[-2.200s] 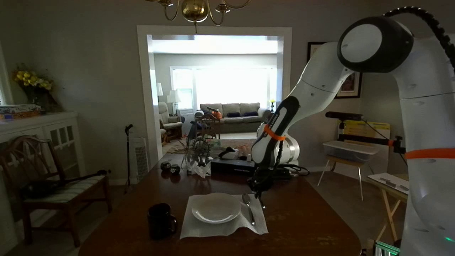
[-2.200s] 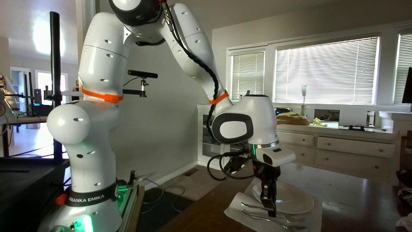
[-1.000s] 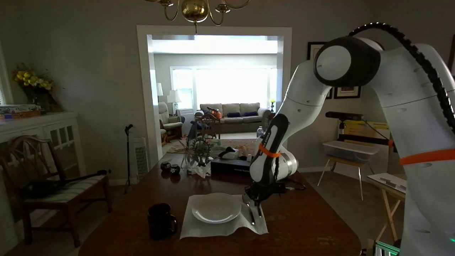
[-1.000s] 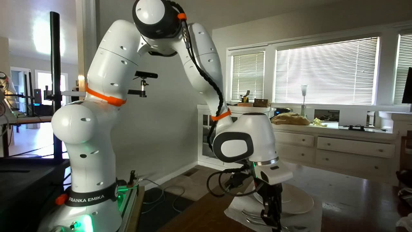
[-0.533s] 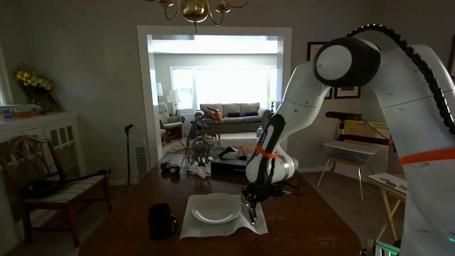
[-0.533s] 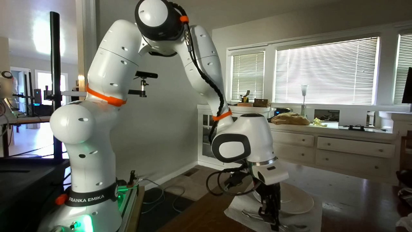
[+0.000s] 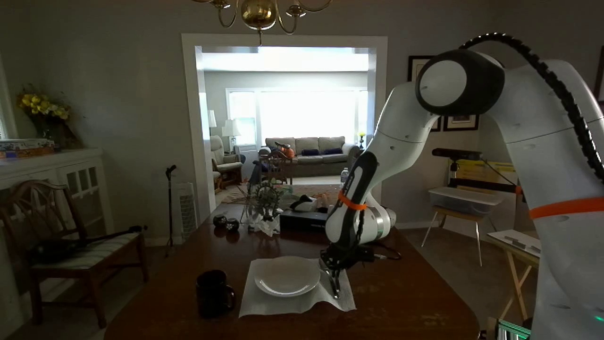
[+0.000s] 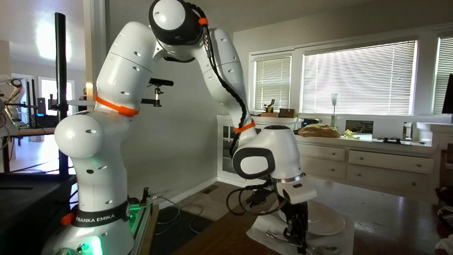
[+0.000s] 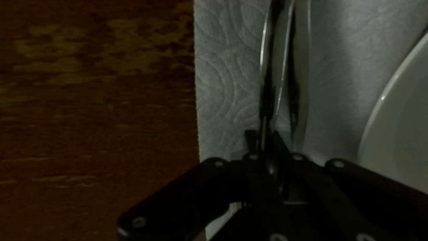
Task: Put the fork next to the spoon
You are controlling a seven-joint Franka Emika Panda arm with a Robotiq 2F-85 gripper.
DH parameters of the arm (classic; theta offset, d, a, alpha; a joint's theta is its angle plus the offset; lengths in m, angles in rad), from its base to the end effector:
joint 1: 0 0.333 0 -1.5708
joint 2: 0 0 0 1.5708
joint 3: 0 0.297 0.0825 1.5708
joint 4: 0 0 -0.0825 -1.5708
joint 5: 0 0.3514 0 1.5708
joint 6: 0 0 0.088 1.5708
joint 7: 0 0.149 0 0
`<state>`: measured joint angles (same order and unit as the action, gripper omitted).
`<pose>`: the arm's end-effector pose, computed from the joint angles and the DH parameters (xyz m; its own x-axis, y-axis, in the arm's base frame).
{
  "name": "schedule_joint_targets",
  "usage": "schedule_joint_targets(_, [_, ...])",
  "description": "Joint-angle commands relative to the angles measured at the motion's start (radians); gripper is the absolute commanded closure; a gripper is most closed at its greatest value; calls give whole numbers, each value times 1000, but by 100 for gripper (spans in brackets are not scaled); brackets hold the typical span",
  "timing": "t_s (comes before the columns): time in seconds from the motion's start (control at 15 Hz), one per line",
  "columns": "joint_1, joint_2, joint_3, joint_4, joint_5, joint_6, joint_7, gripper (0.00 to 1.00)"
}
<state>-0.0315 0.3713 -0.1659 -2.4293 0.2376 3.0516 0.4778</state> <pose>0.4872 -0.1204 0.1568 0.6021 -0.7679 0.2184 -0.7602 -0.6351 -0.1372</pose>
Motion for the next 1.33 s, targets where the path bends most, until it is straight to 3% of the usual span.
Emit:
schedule_joint_targets(0.0, [4, 23, 0, 7, 18, 36, -35, 97])
schedule_joint_targets(0.33, [6, 43, -1, 7, 13, 64, -66, 97])
schedule_joint_targets(0.4, [8, 48, -3, 8, 13, 71, -70, 64])
schedule_joint_targets(0.47, [19, 52, -17, 8, 11, 73, -63, 62])
schedule_joint_targets(0.67, [49, 30, -53, -3, 4, 55, -52, 42])
schedule_joint_targets(1.0, [184, -55, -218, -50, -65, -57, -16, 2])
schedule_joint_targets(1.27, [260, -146, -302, -57, -118, -187, -5, 0])
